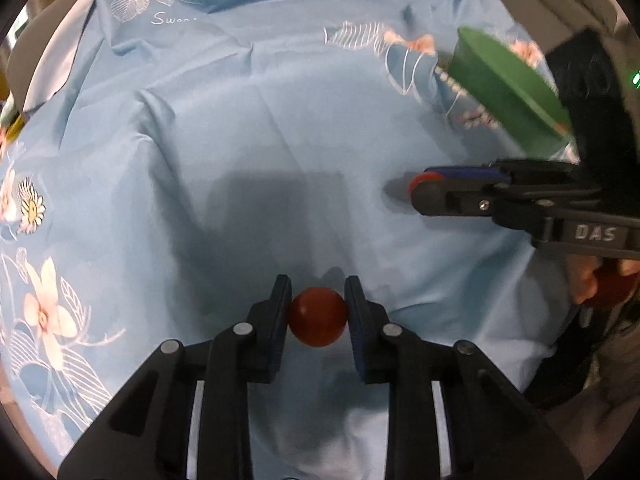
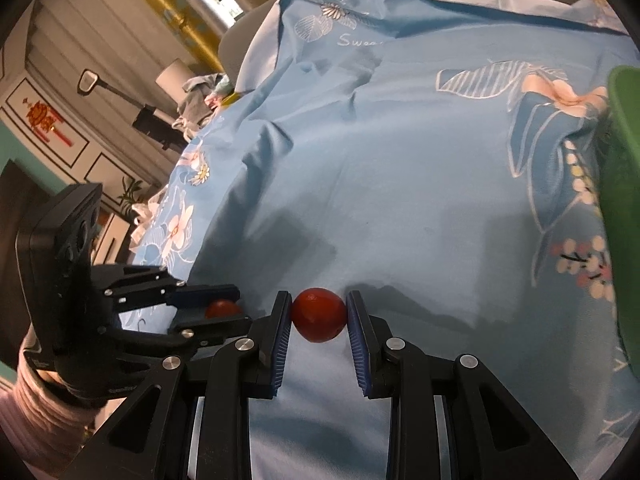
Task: Organize fruits
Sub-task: 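Carry both red tomatoes over the green bowl, then open both tools to drop the tomatoes into the bowl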
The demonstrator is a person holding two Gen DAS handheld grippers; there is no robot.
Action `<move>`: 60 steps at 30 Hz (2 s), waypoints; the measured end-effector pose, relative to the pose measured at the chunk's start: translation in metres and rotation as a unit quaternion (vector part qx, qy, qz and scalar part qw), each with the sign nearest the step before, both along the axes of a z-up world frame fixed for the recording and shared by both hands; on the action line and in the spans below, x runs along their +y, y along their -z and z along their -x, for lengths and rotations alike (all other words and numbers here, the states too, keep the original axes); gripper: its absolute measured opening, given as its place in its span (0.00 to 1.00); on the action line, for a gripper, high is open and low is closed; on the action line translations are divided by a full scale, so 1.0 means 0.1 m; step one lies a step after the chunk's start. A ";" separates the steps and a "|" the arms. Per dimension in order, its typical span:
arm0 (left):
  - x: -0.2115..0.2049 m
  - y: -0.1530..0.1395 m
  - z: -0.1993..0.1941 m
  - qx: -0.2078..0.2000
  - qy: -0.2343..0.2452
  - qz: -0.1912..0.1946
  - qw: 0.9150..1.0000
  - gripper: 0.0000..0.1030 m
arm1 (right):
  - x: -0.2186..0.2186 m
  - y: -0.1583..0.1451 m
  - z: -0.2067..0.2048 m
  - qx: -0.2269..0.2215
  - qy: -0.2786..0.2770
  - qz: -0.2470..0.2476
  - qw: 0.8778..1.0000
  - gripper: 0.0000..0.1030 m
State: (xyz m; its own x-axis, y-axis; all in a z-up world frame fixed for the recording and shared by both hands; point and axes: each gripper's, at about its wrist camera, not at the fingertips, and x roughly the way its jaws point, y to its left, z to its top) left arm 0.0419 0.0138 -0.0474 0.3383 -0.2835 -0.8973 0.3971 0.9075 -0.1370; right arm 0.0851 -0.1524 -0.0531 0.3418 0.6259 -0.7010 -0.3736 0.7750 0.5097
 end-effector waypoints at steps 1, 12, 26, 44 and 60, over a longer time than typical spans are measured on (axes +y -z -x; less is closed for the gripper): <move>0.01 -0.04 0.01 -0.004 -0.006 0.009 1.000 0.26 | -0.02 -0.01 0.01 -0.001 0.003 -0.001 1.000 0.29; 0.11 -0.42 0.21 -0.043 -0.036 0.047 0.997 0.26 | -0.31 -0.32 0.16 -0.033 0.038 -0.011 0.999 0.29; -0.28 -0.86 0.23 -0.094 -0.013 0.073 0.993 0.26 | -0.64 -0.72 0.41 -0.086 0.065 -0.025 0.994 0.29; -1.72 -1.12 -0.24 -0.126 0.101 0.095 0.982 0.27 | -1.59 -0.79 0.40 -0.105 0.173 -0.015 0.979 0.29; -2.42 -0.75 -0.59 -0.099 0.143 0.064 0.983 0.33 | -2.05 -0.51 0.26 -0.070 0.227 0.027 0.971 0.29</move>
State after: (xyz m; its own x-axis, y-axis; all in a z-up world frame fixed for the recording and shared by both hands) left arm 0.1006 -0.2281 0.0278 0.3919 -0.4981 -0.7735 0.6641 0.7350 -0.1369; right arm 0.0587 -0.3578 -0.0025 0.6687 0.3518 -0.6550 -0.0495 0.9001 0.4329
